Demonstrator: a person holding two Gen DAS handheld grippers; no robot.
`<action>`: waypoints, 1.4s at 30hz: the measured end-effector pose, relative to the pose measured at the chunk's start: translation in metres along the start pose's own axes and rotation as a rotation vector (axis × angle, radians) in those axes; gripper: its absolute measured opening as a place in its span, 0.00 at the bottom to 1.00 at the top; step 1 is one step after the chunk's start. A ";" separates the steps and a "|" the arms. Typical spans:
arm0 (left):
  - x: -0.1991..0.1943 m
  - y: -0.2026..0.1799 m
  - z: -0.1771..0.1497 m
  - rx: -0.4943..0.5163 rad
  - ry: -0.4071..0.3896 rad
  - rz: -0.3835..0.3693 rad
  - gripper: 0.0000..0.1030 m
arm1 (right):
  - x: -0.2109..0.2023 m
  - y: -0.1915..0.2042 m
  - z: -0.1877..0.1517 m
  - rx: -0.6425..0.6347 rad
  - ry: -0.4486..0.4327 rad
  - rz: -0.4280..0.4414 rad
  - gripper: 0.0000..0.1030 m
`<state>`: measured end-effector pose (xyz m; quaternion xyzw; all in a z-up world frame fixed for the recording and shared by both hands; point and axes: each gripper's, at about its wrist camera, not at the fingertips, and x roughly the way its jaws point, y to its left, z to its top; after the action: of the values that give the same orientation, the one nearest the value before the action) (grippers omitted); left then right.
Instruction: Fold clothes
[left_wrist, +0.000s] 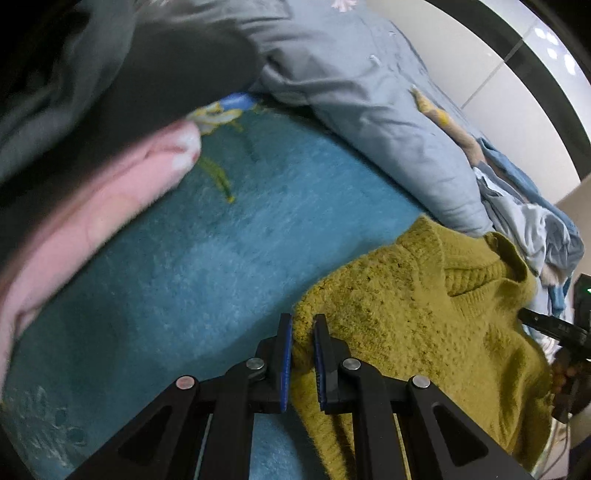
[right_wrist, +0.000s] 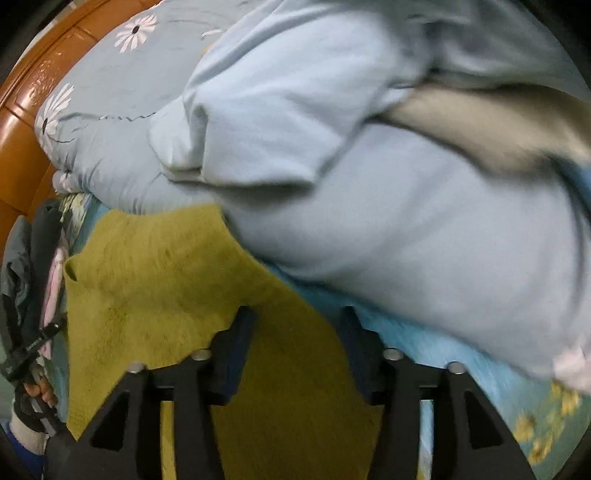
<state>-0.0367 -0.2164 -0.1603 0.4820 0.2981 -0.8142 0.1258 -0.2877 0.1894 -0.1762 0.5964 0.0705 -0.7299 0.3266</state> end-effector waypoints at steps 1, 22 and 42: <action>0.001 0.001 0.000 -0.008 0.000 -0.006 0.11 | 0.004 0.003 0.005 -0.015 0.003 0.014 0.57; 0.005 -0.003 0.003 -0.014 0.029 -0.073 0.11 | 0.003 0.019 -0.004 0.071 -0.058 0.174 0.15; -0.017 -0.222 0.106 0.419 -0.195 -0.405 0.11 | -0.220 -0.097 -0.087 0.374 -0.678 0.180 0.11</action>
<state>-0.2123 -0.1070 -0.0268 0.3480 0.2000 -0.9089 -0.1132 -0.2537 0.3935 -0.0265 0.3746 -0.2282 -0.8540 0.2798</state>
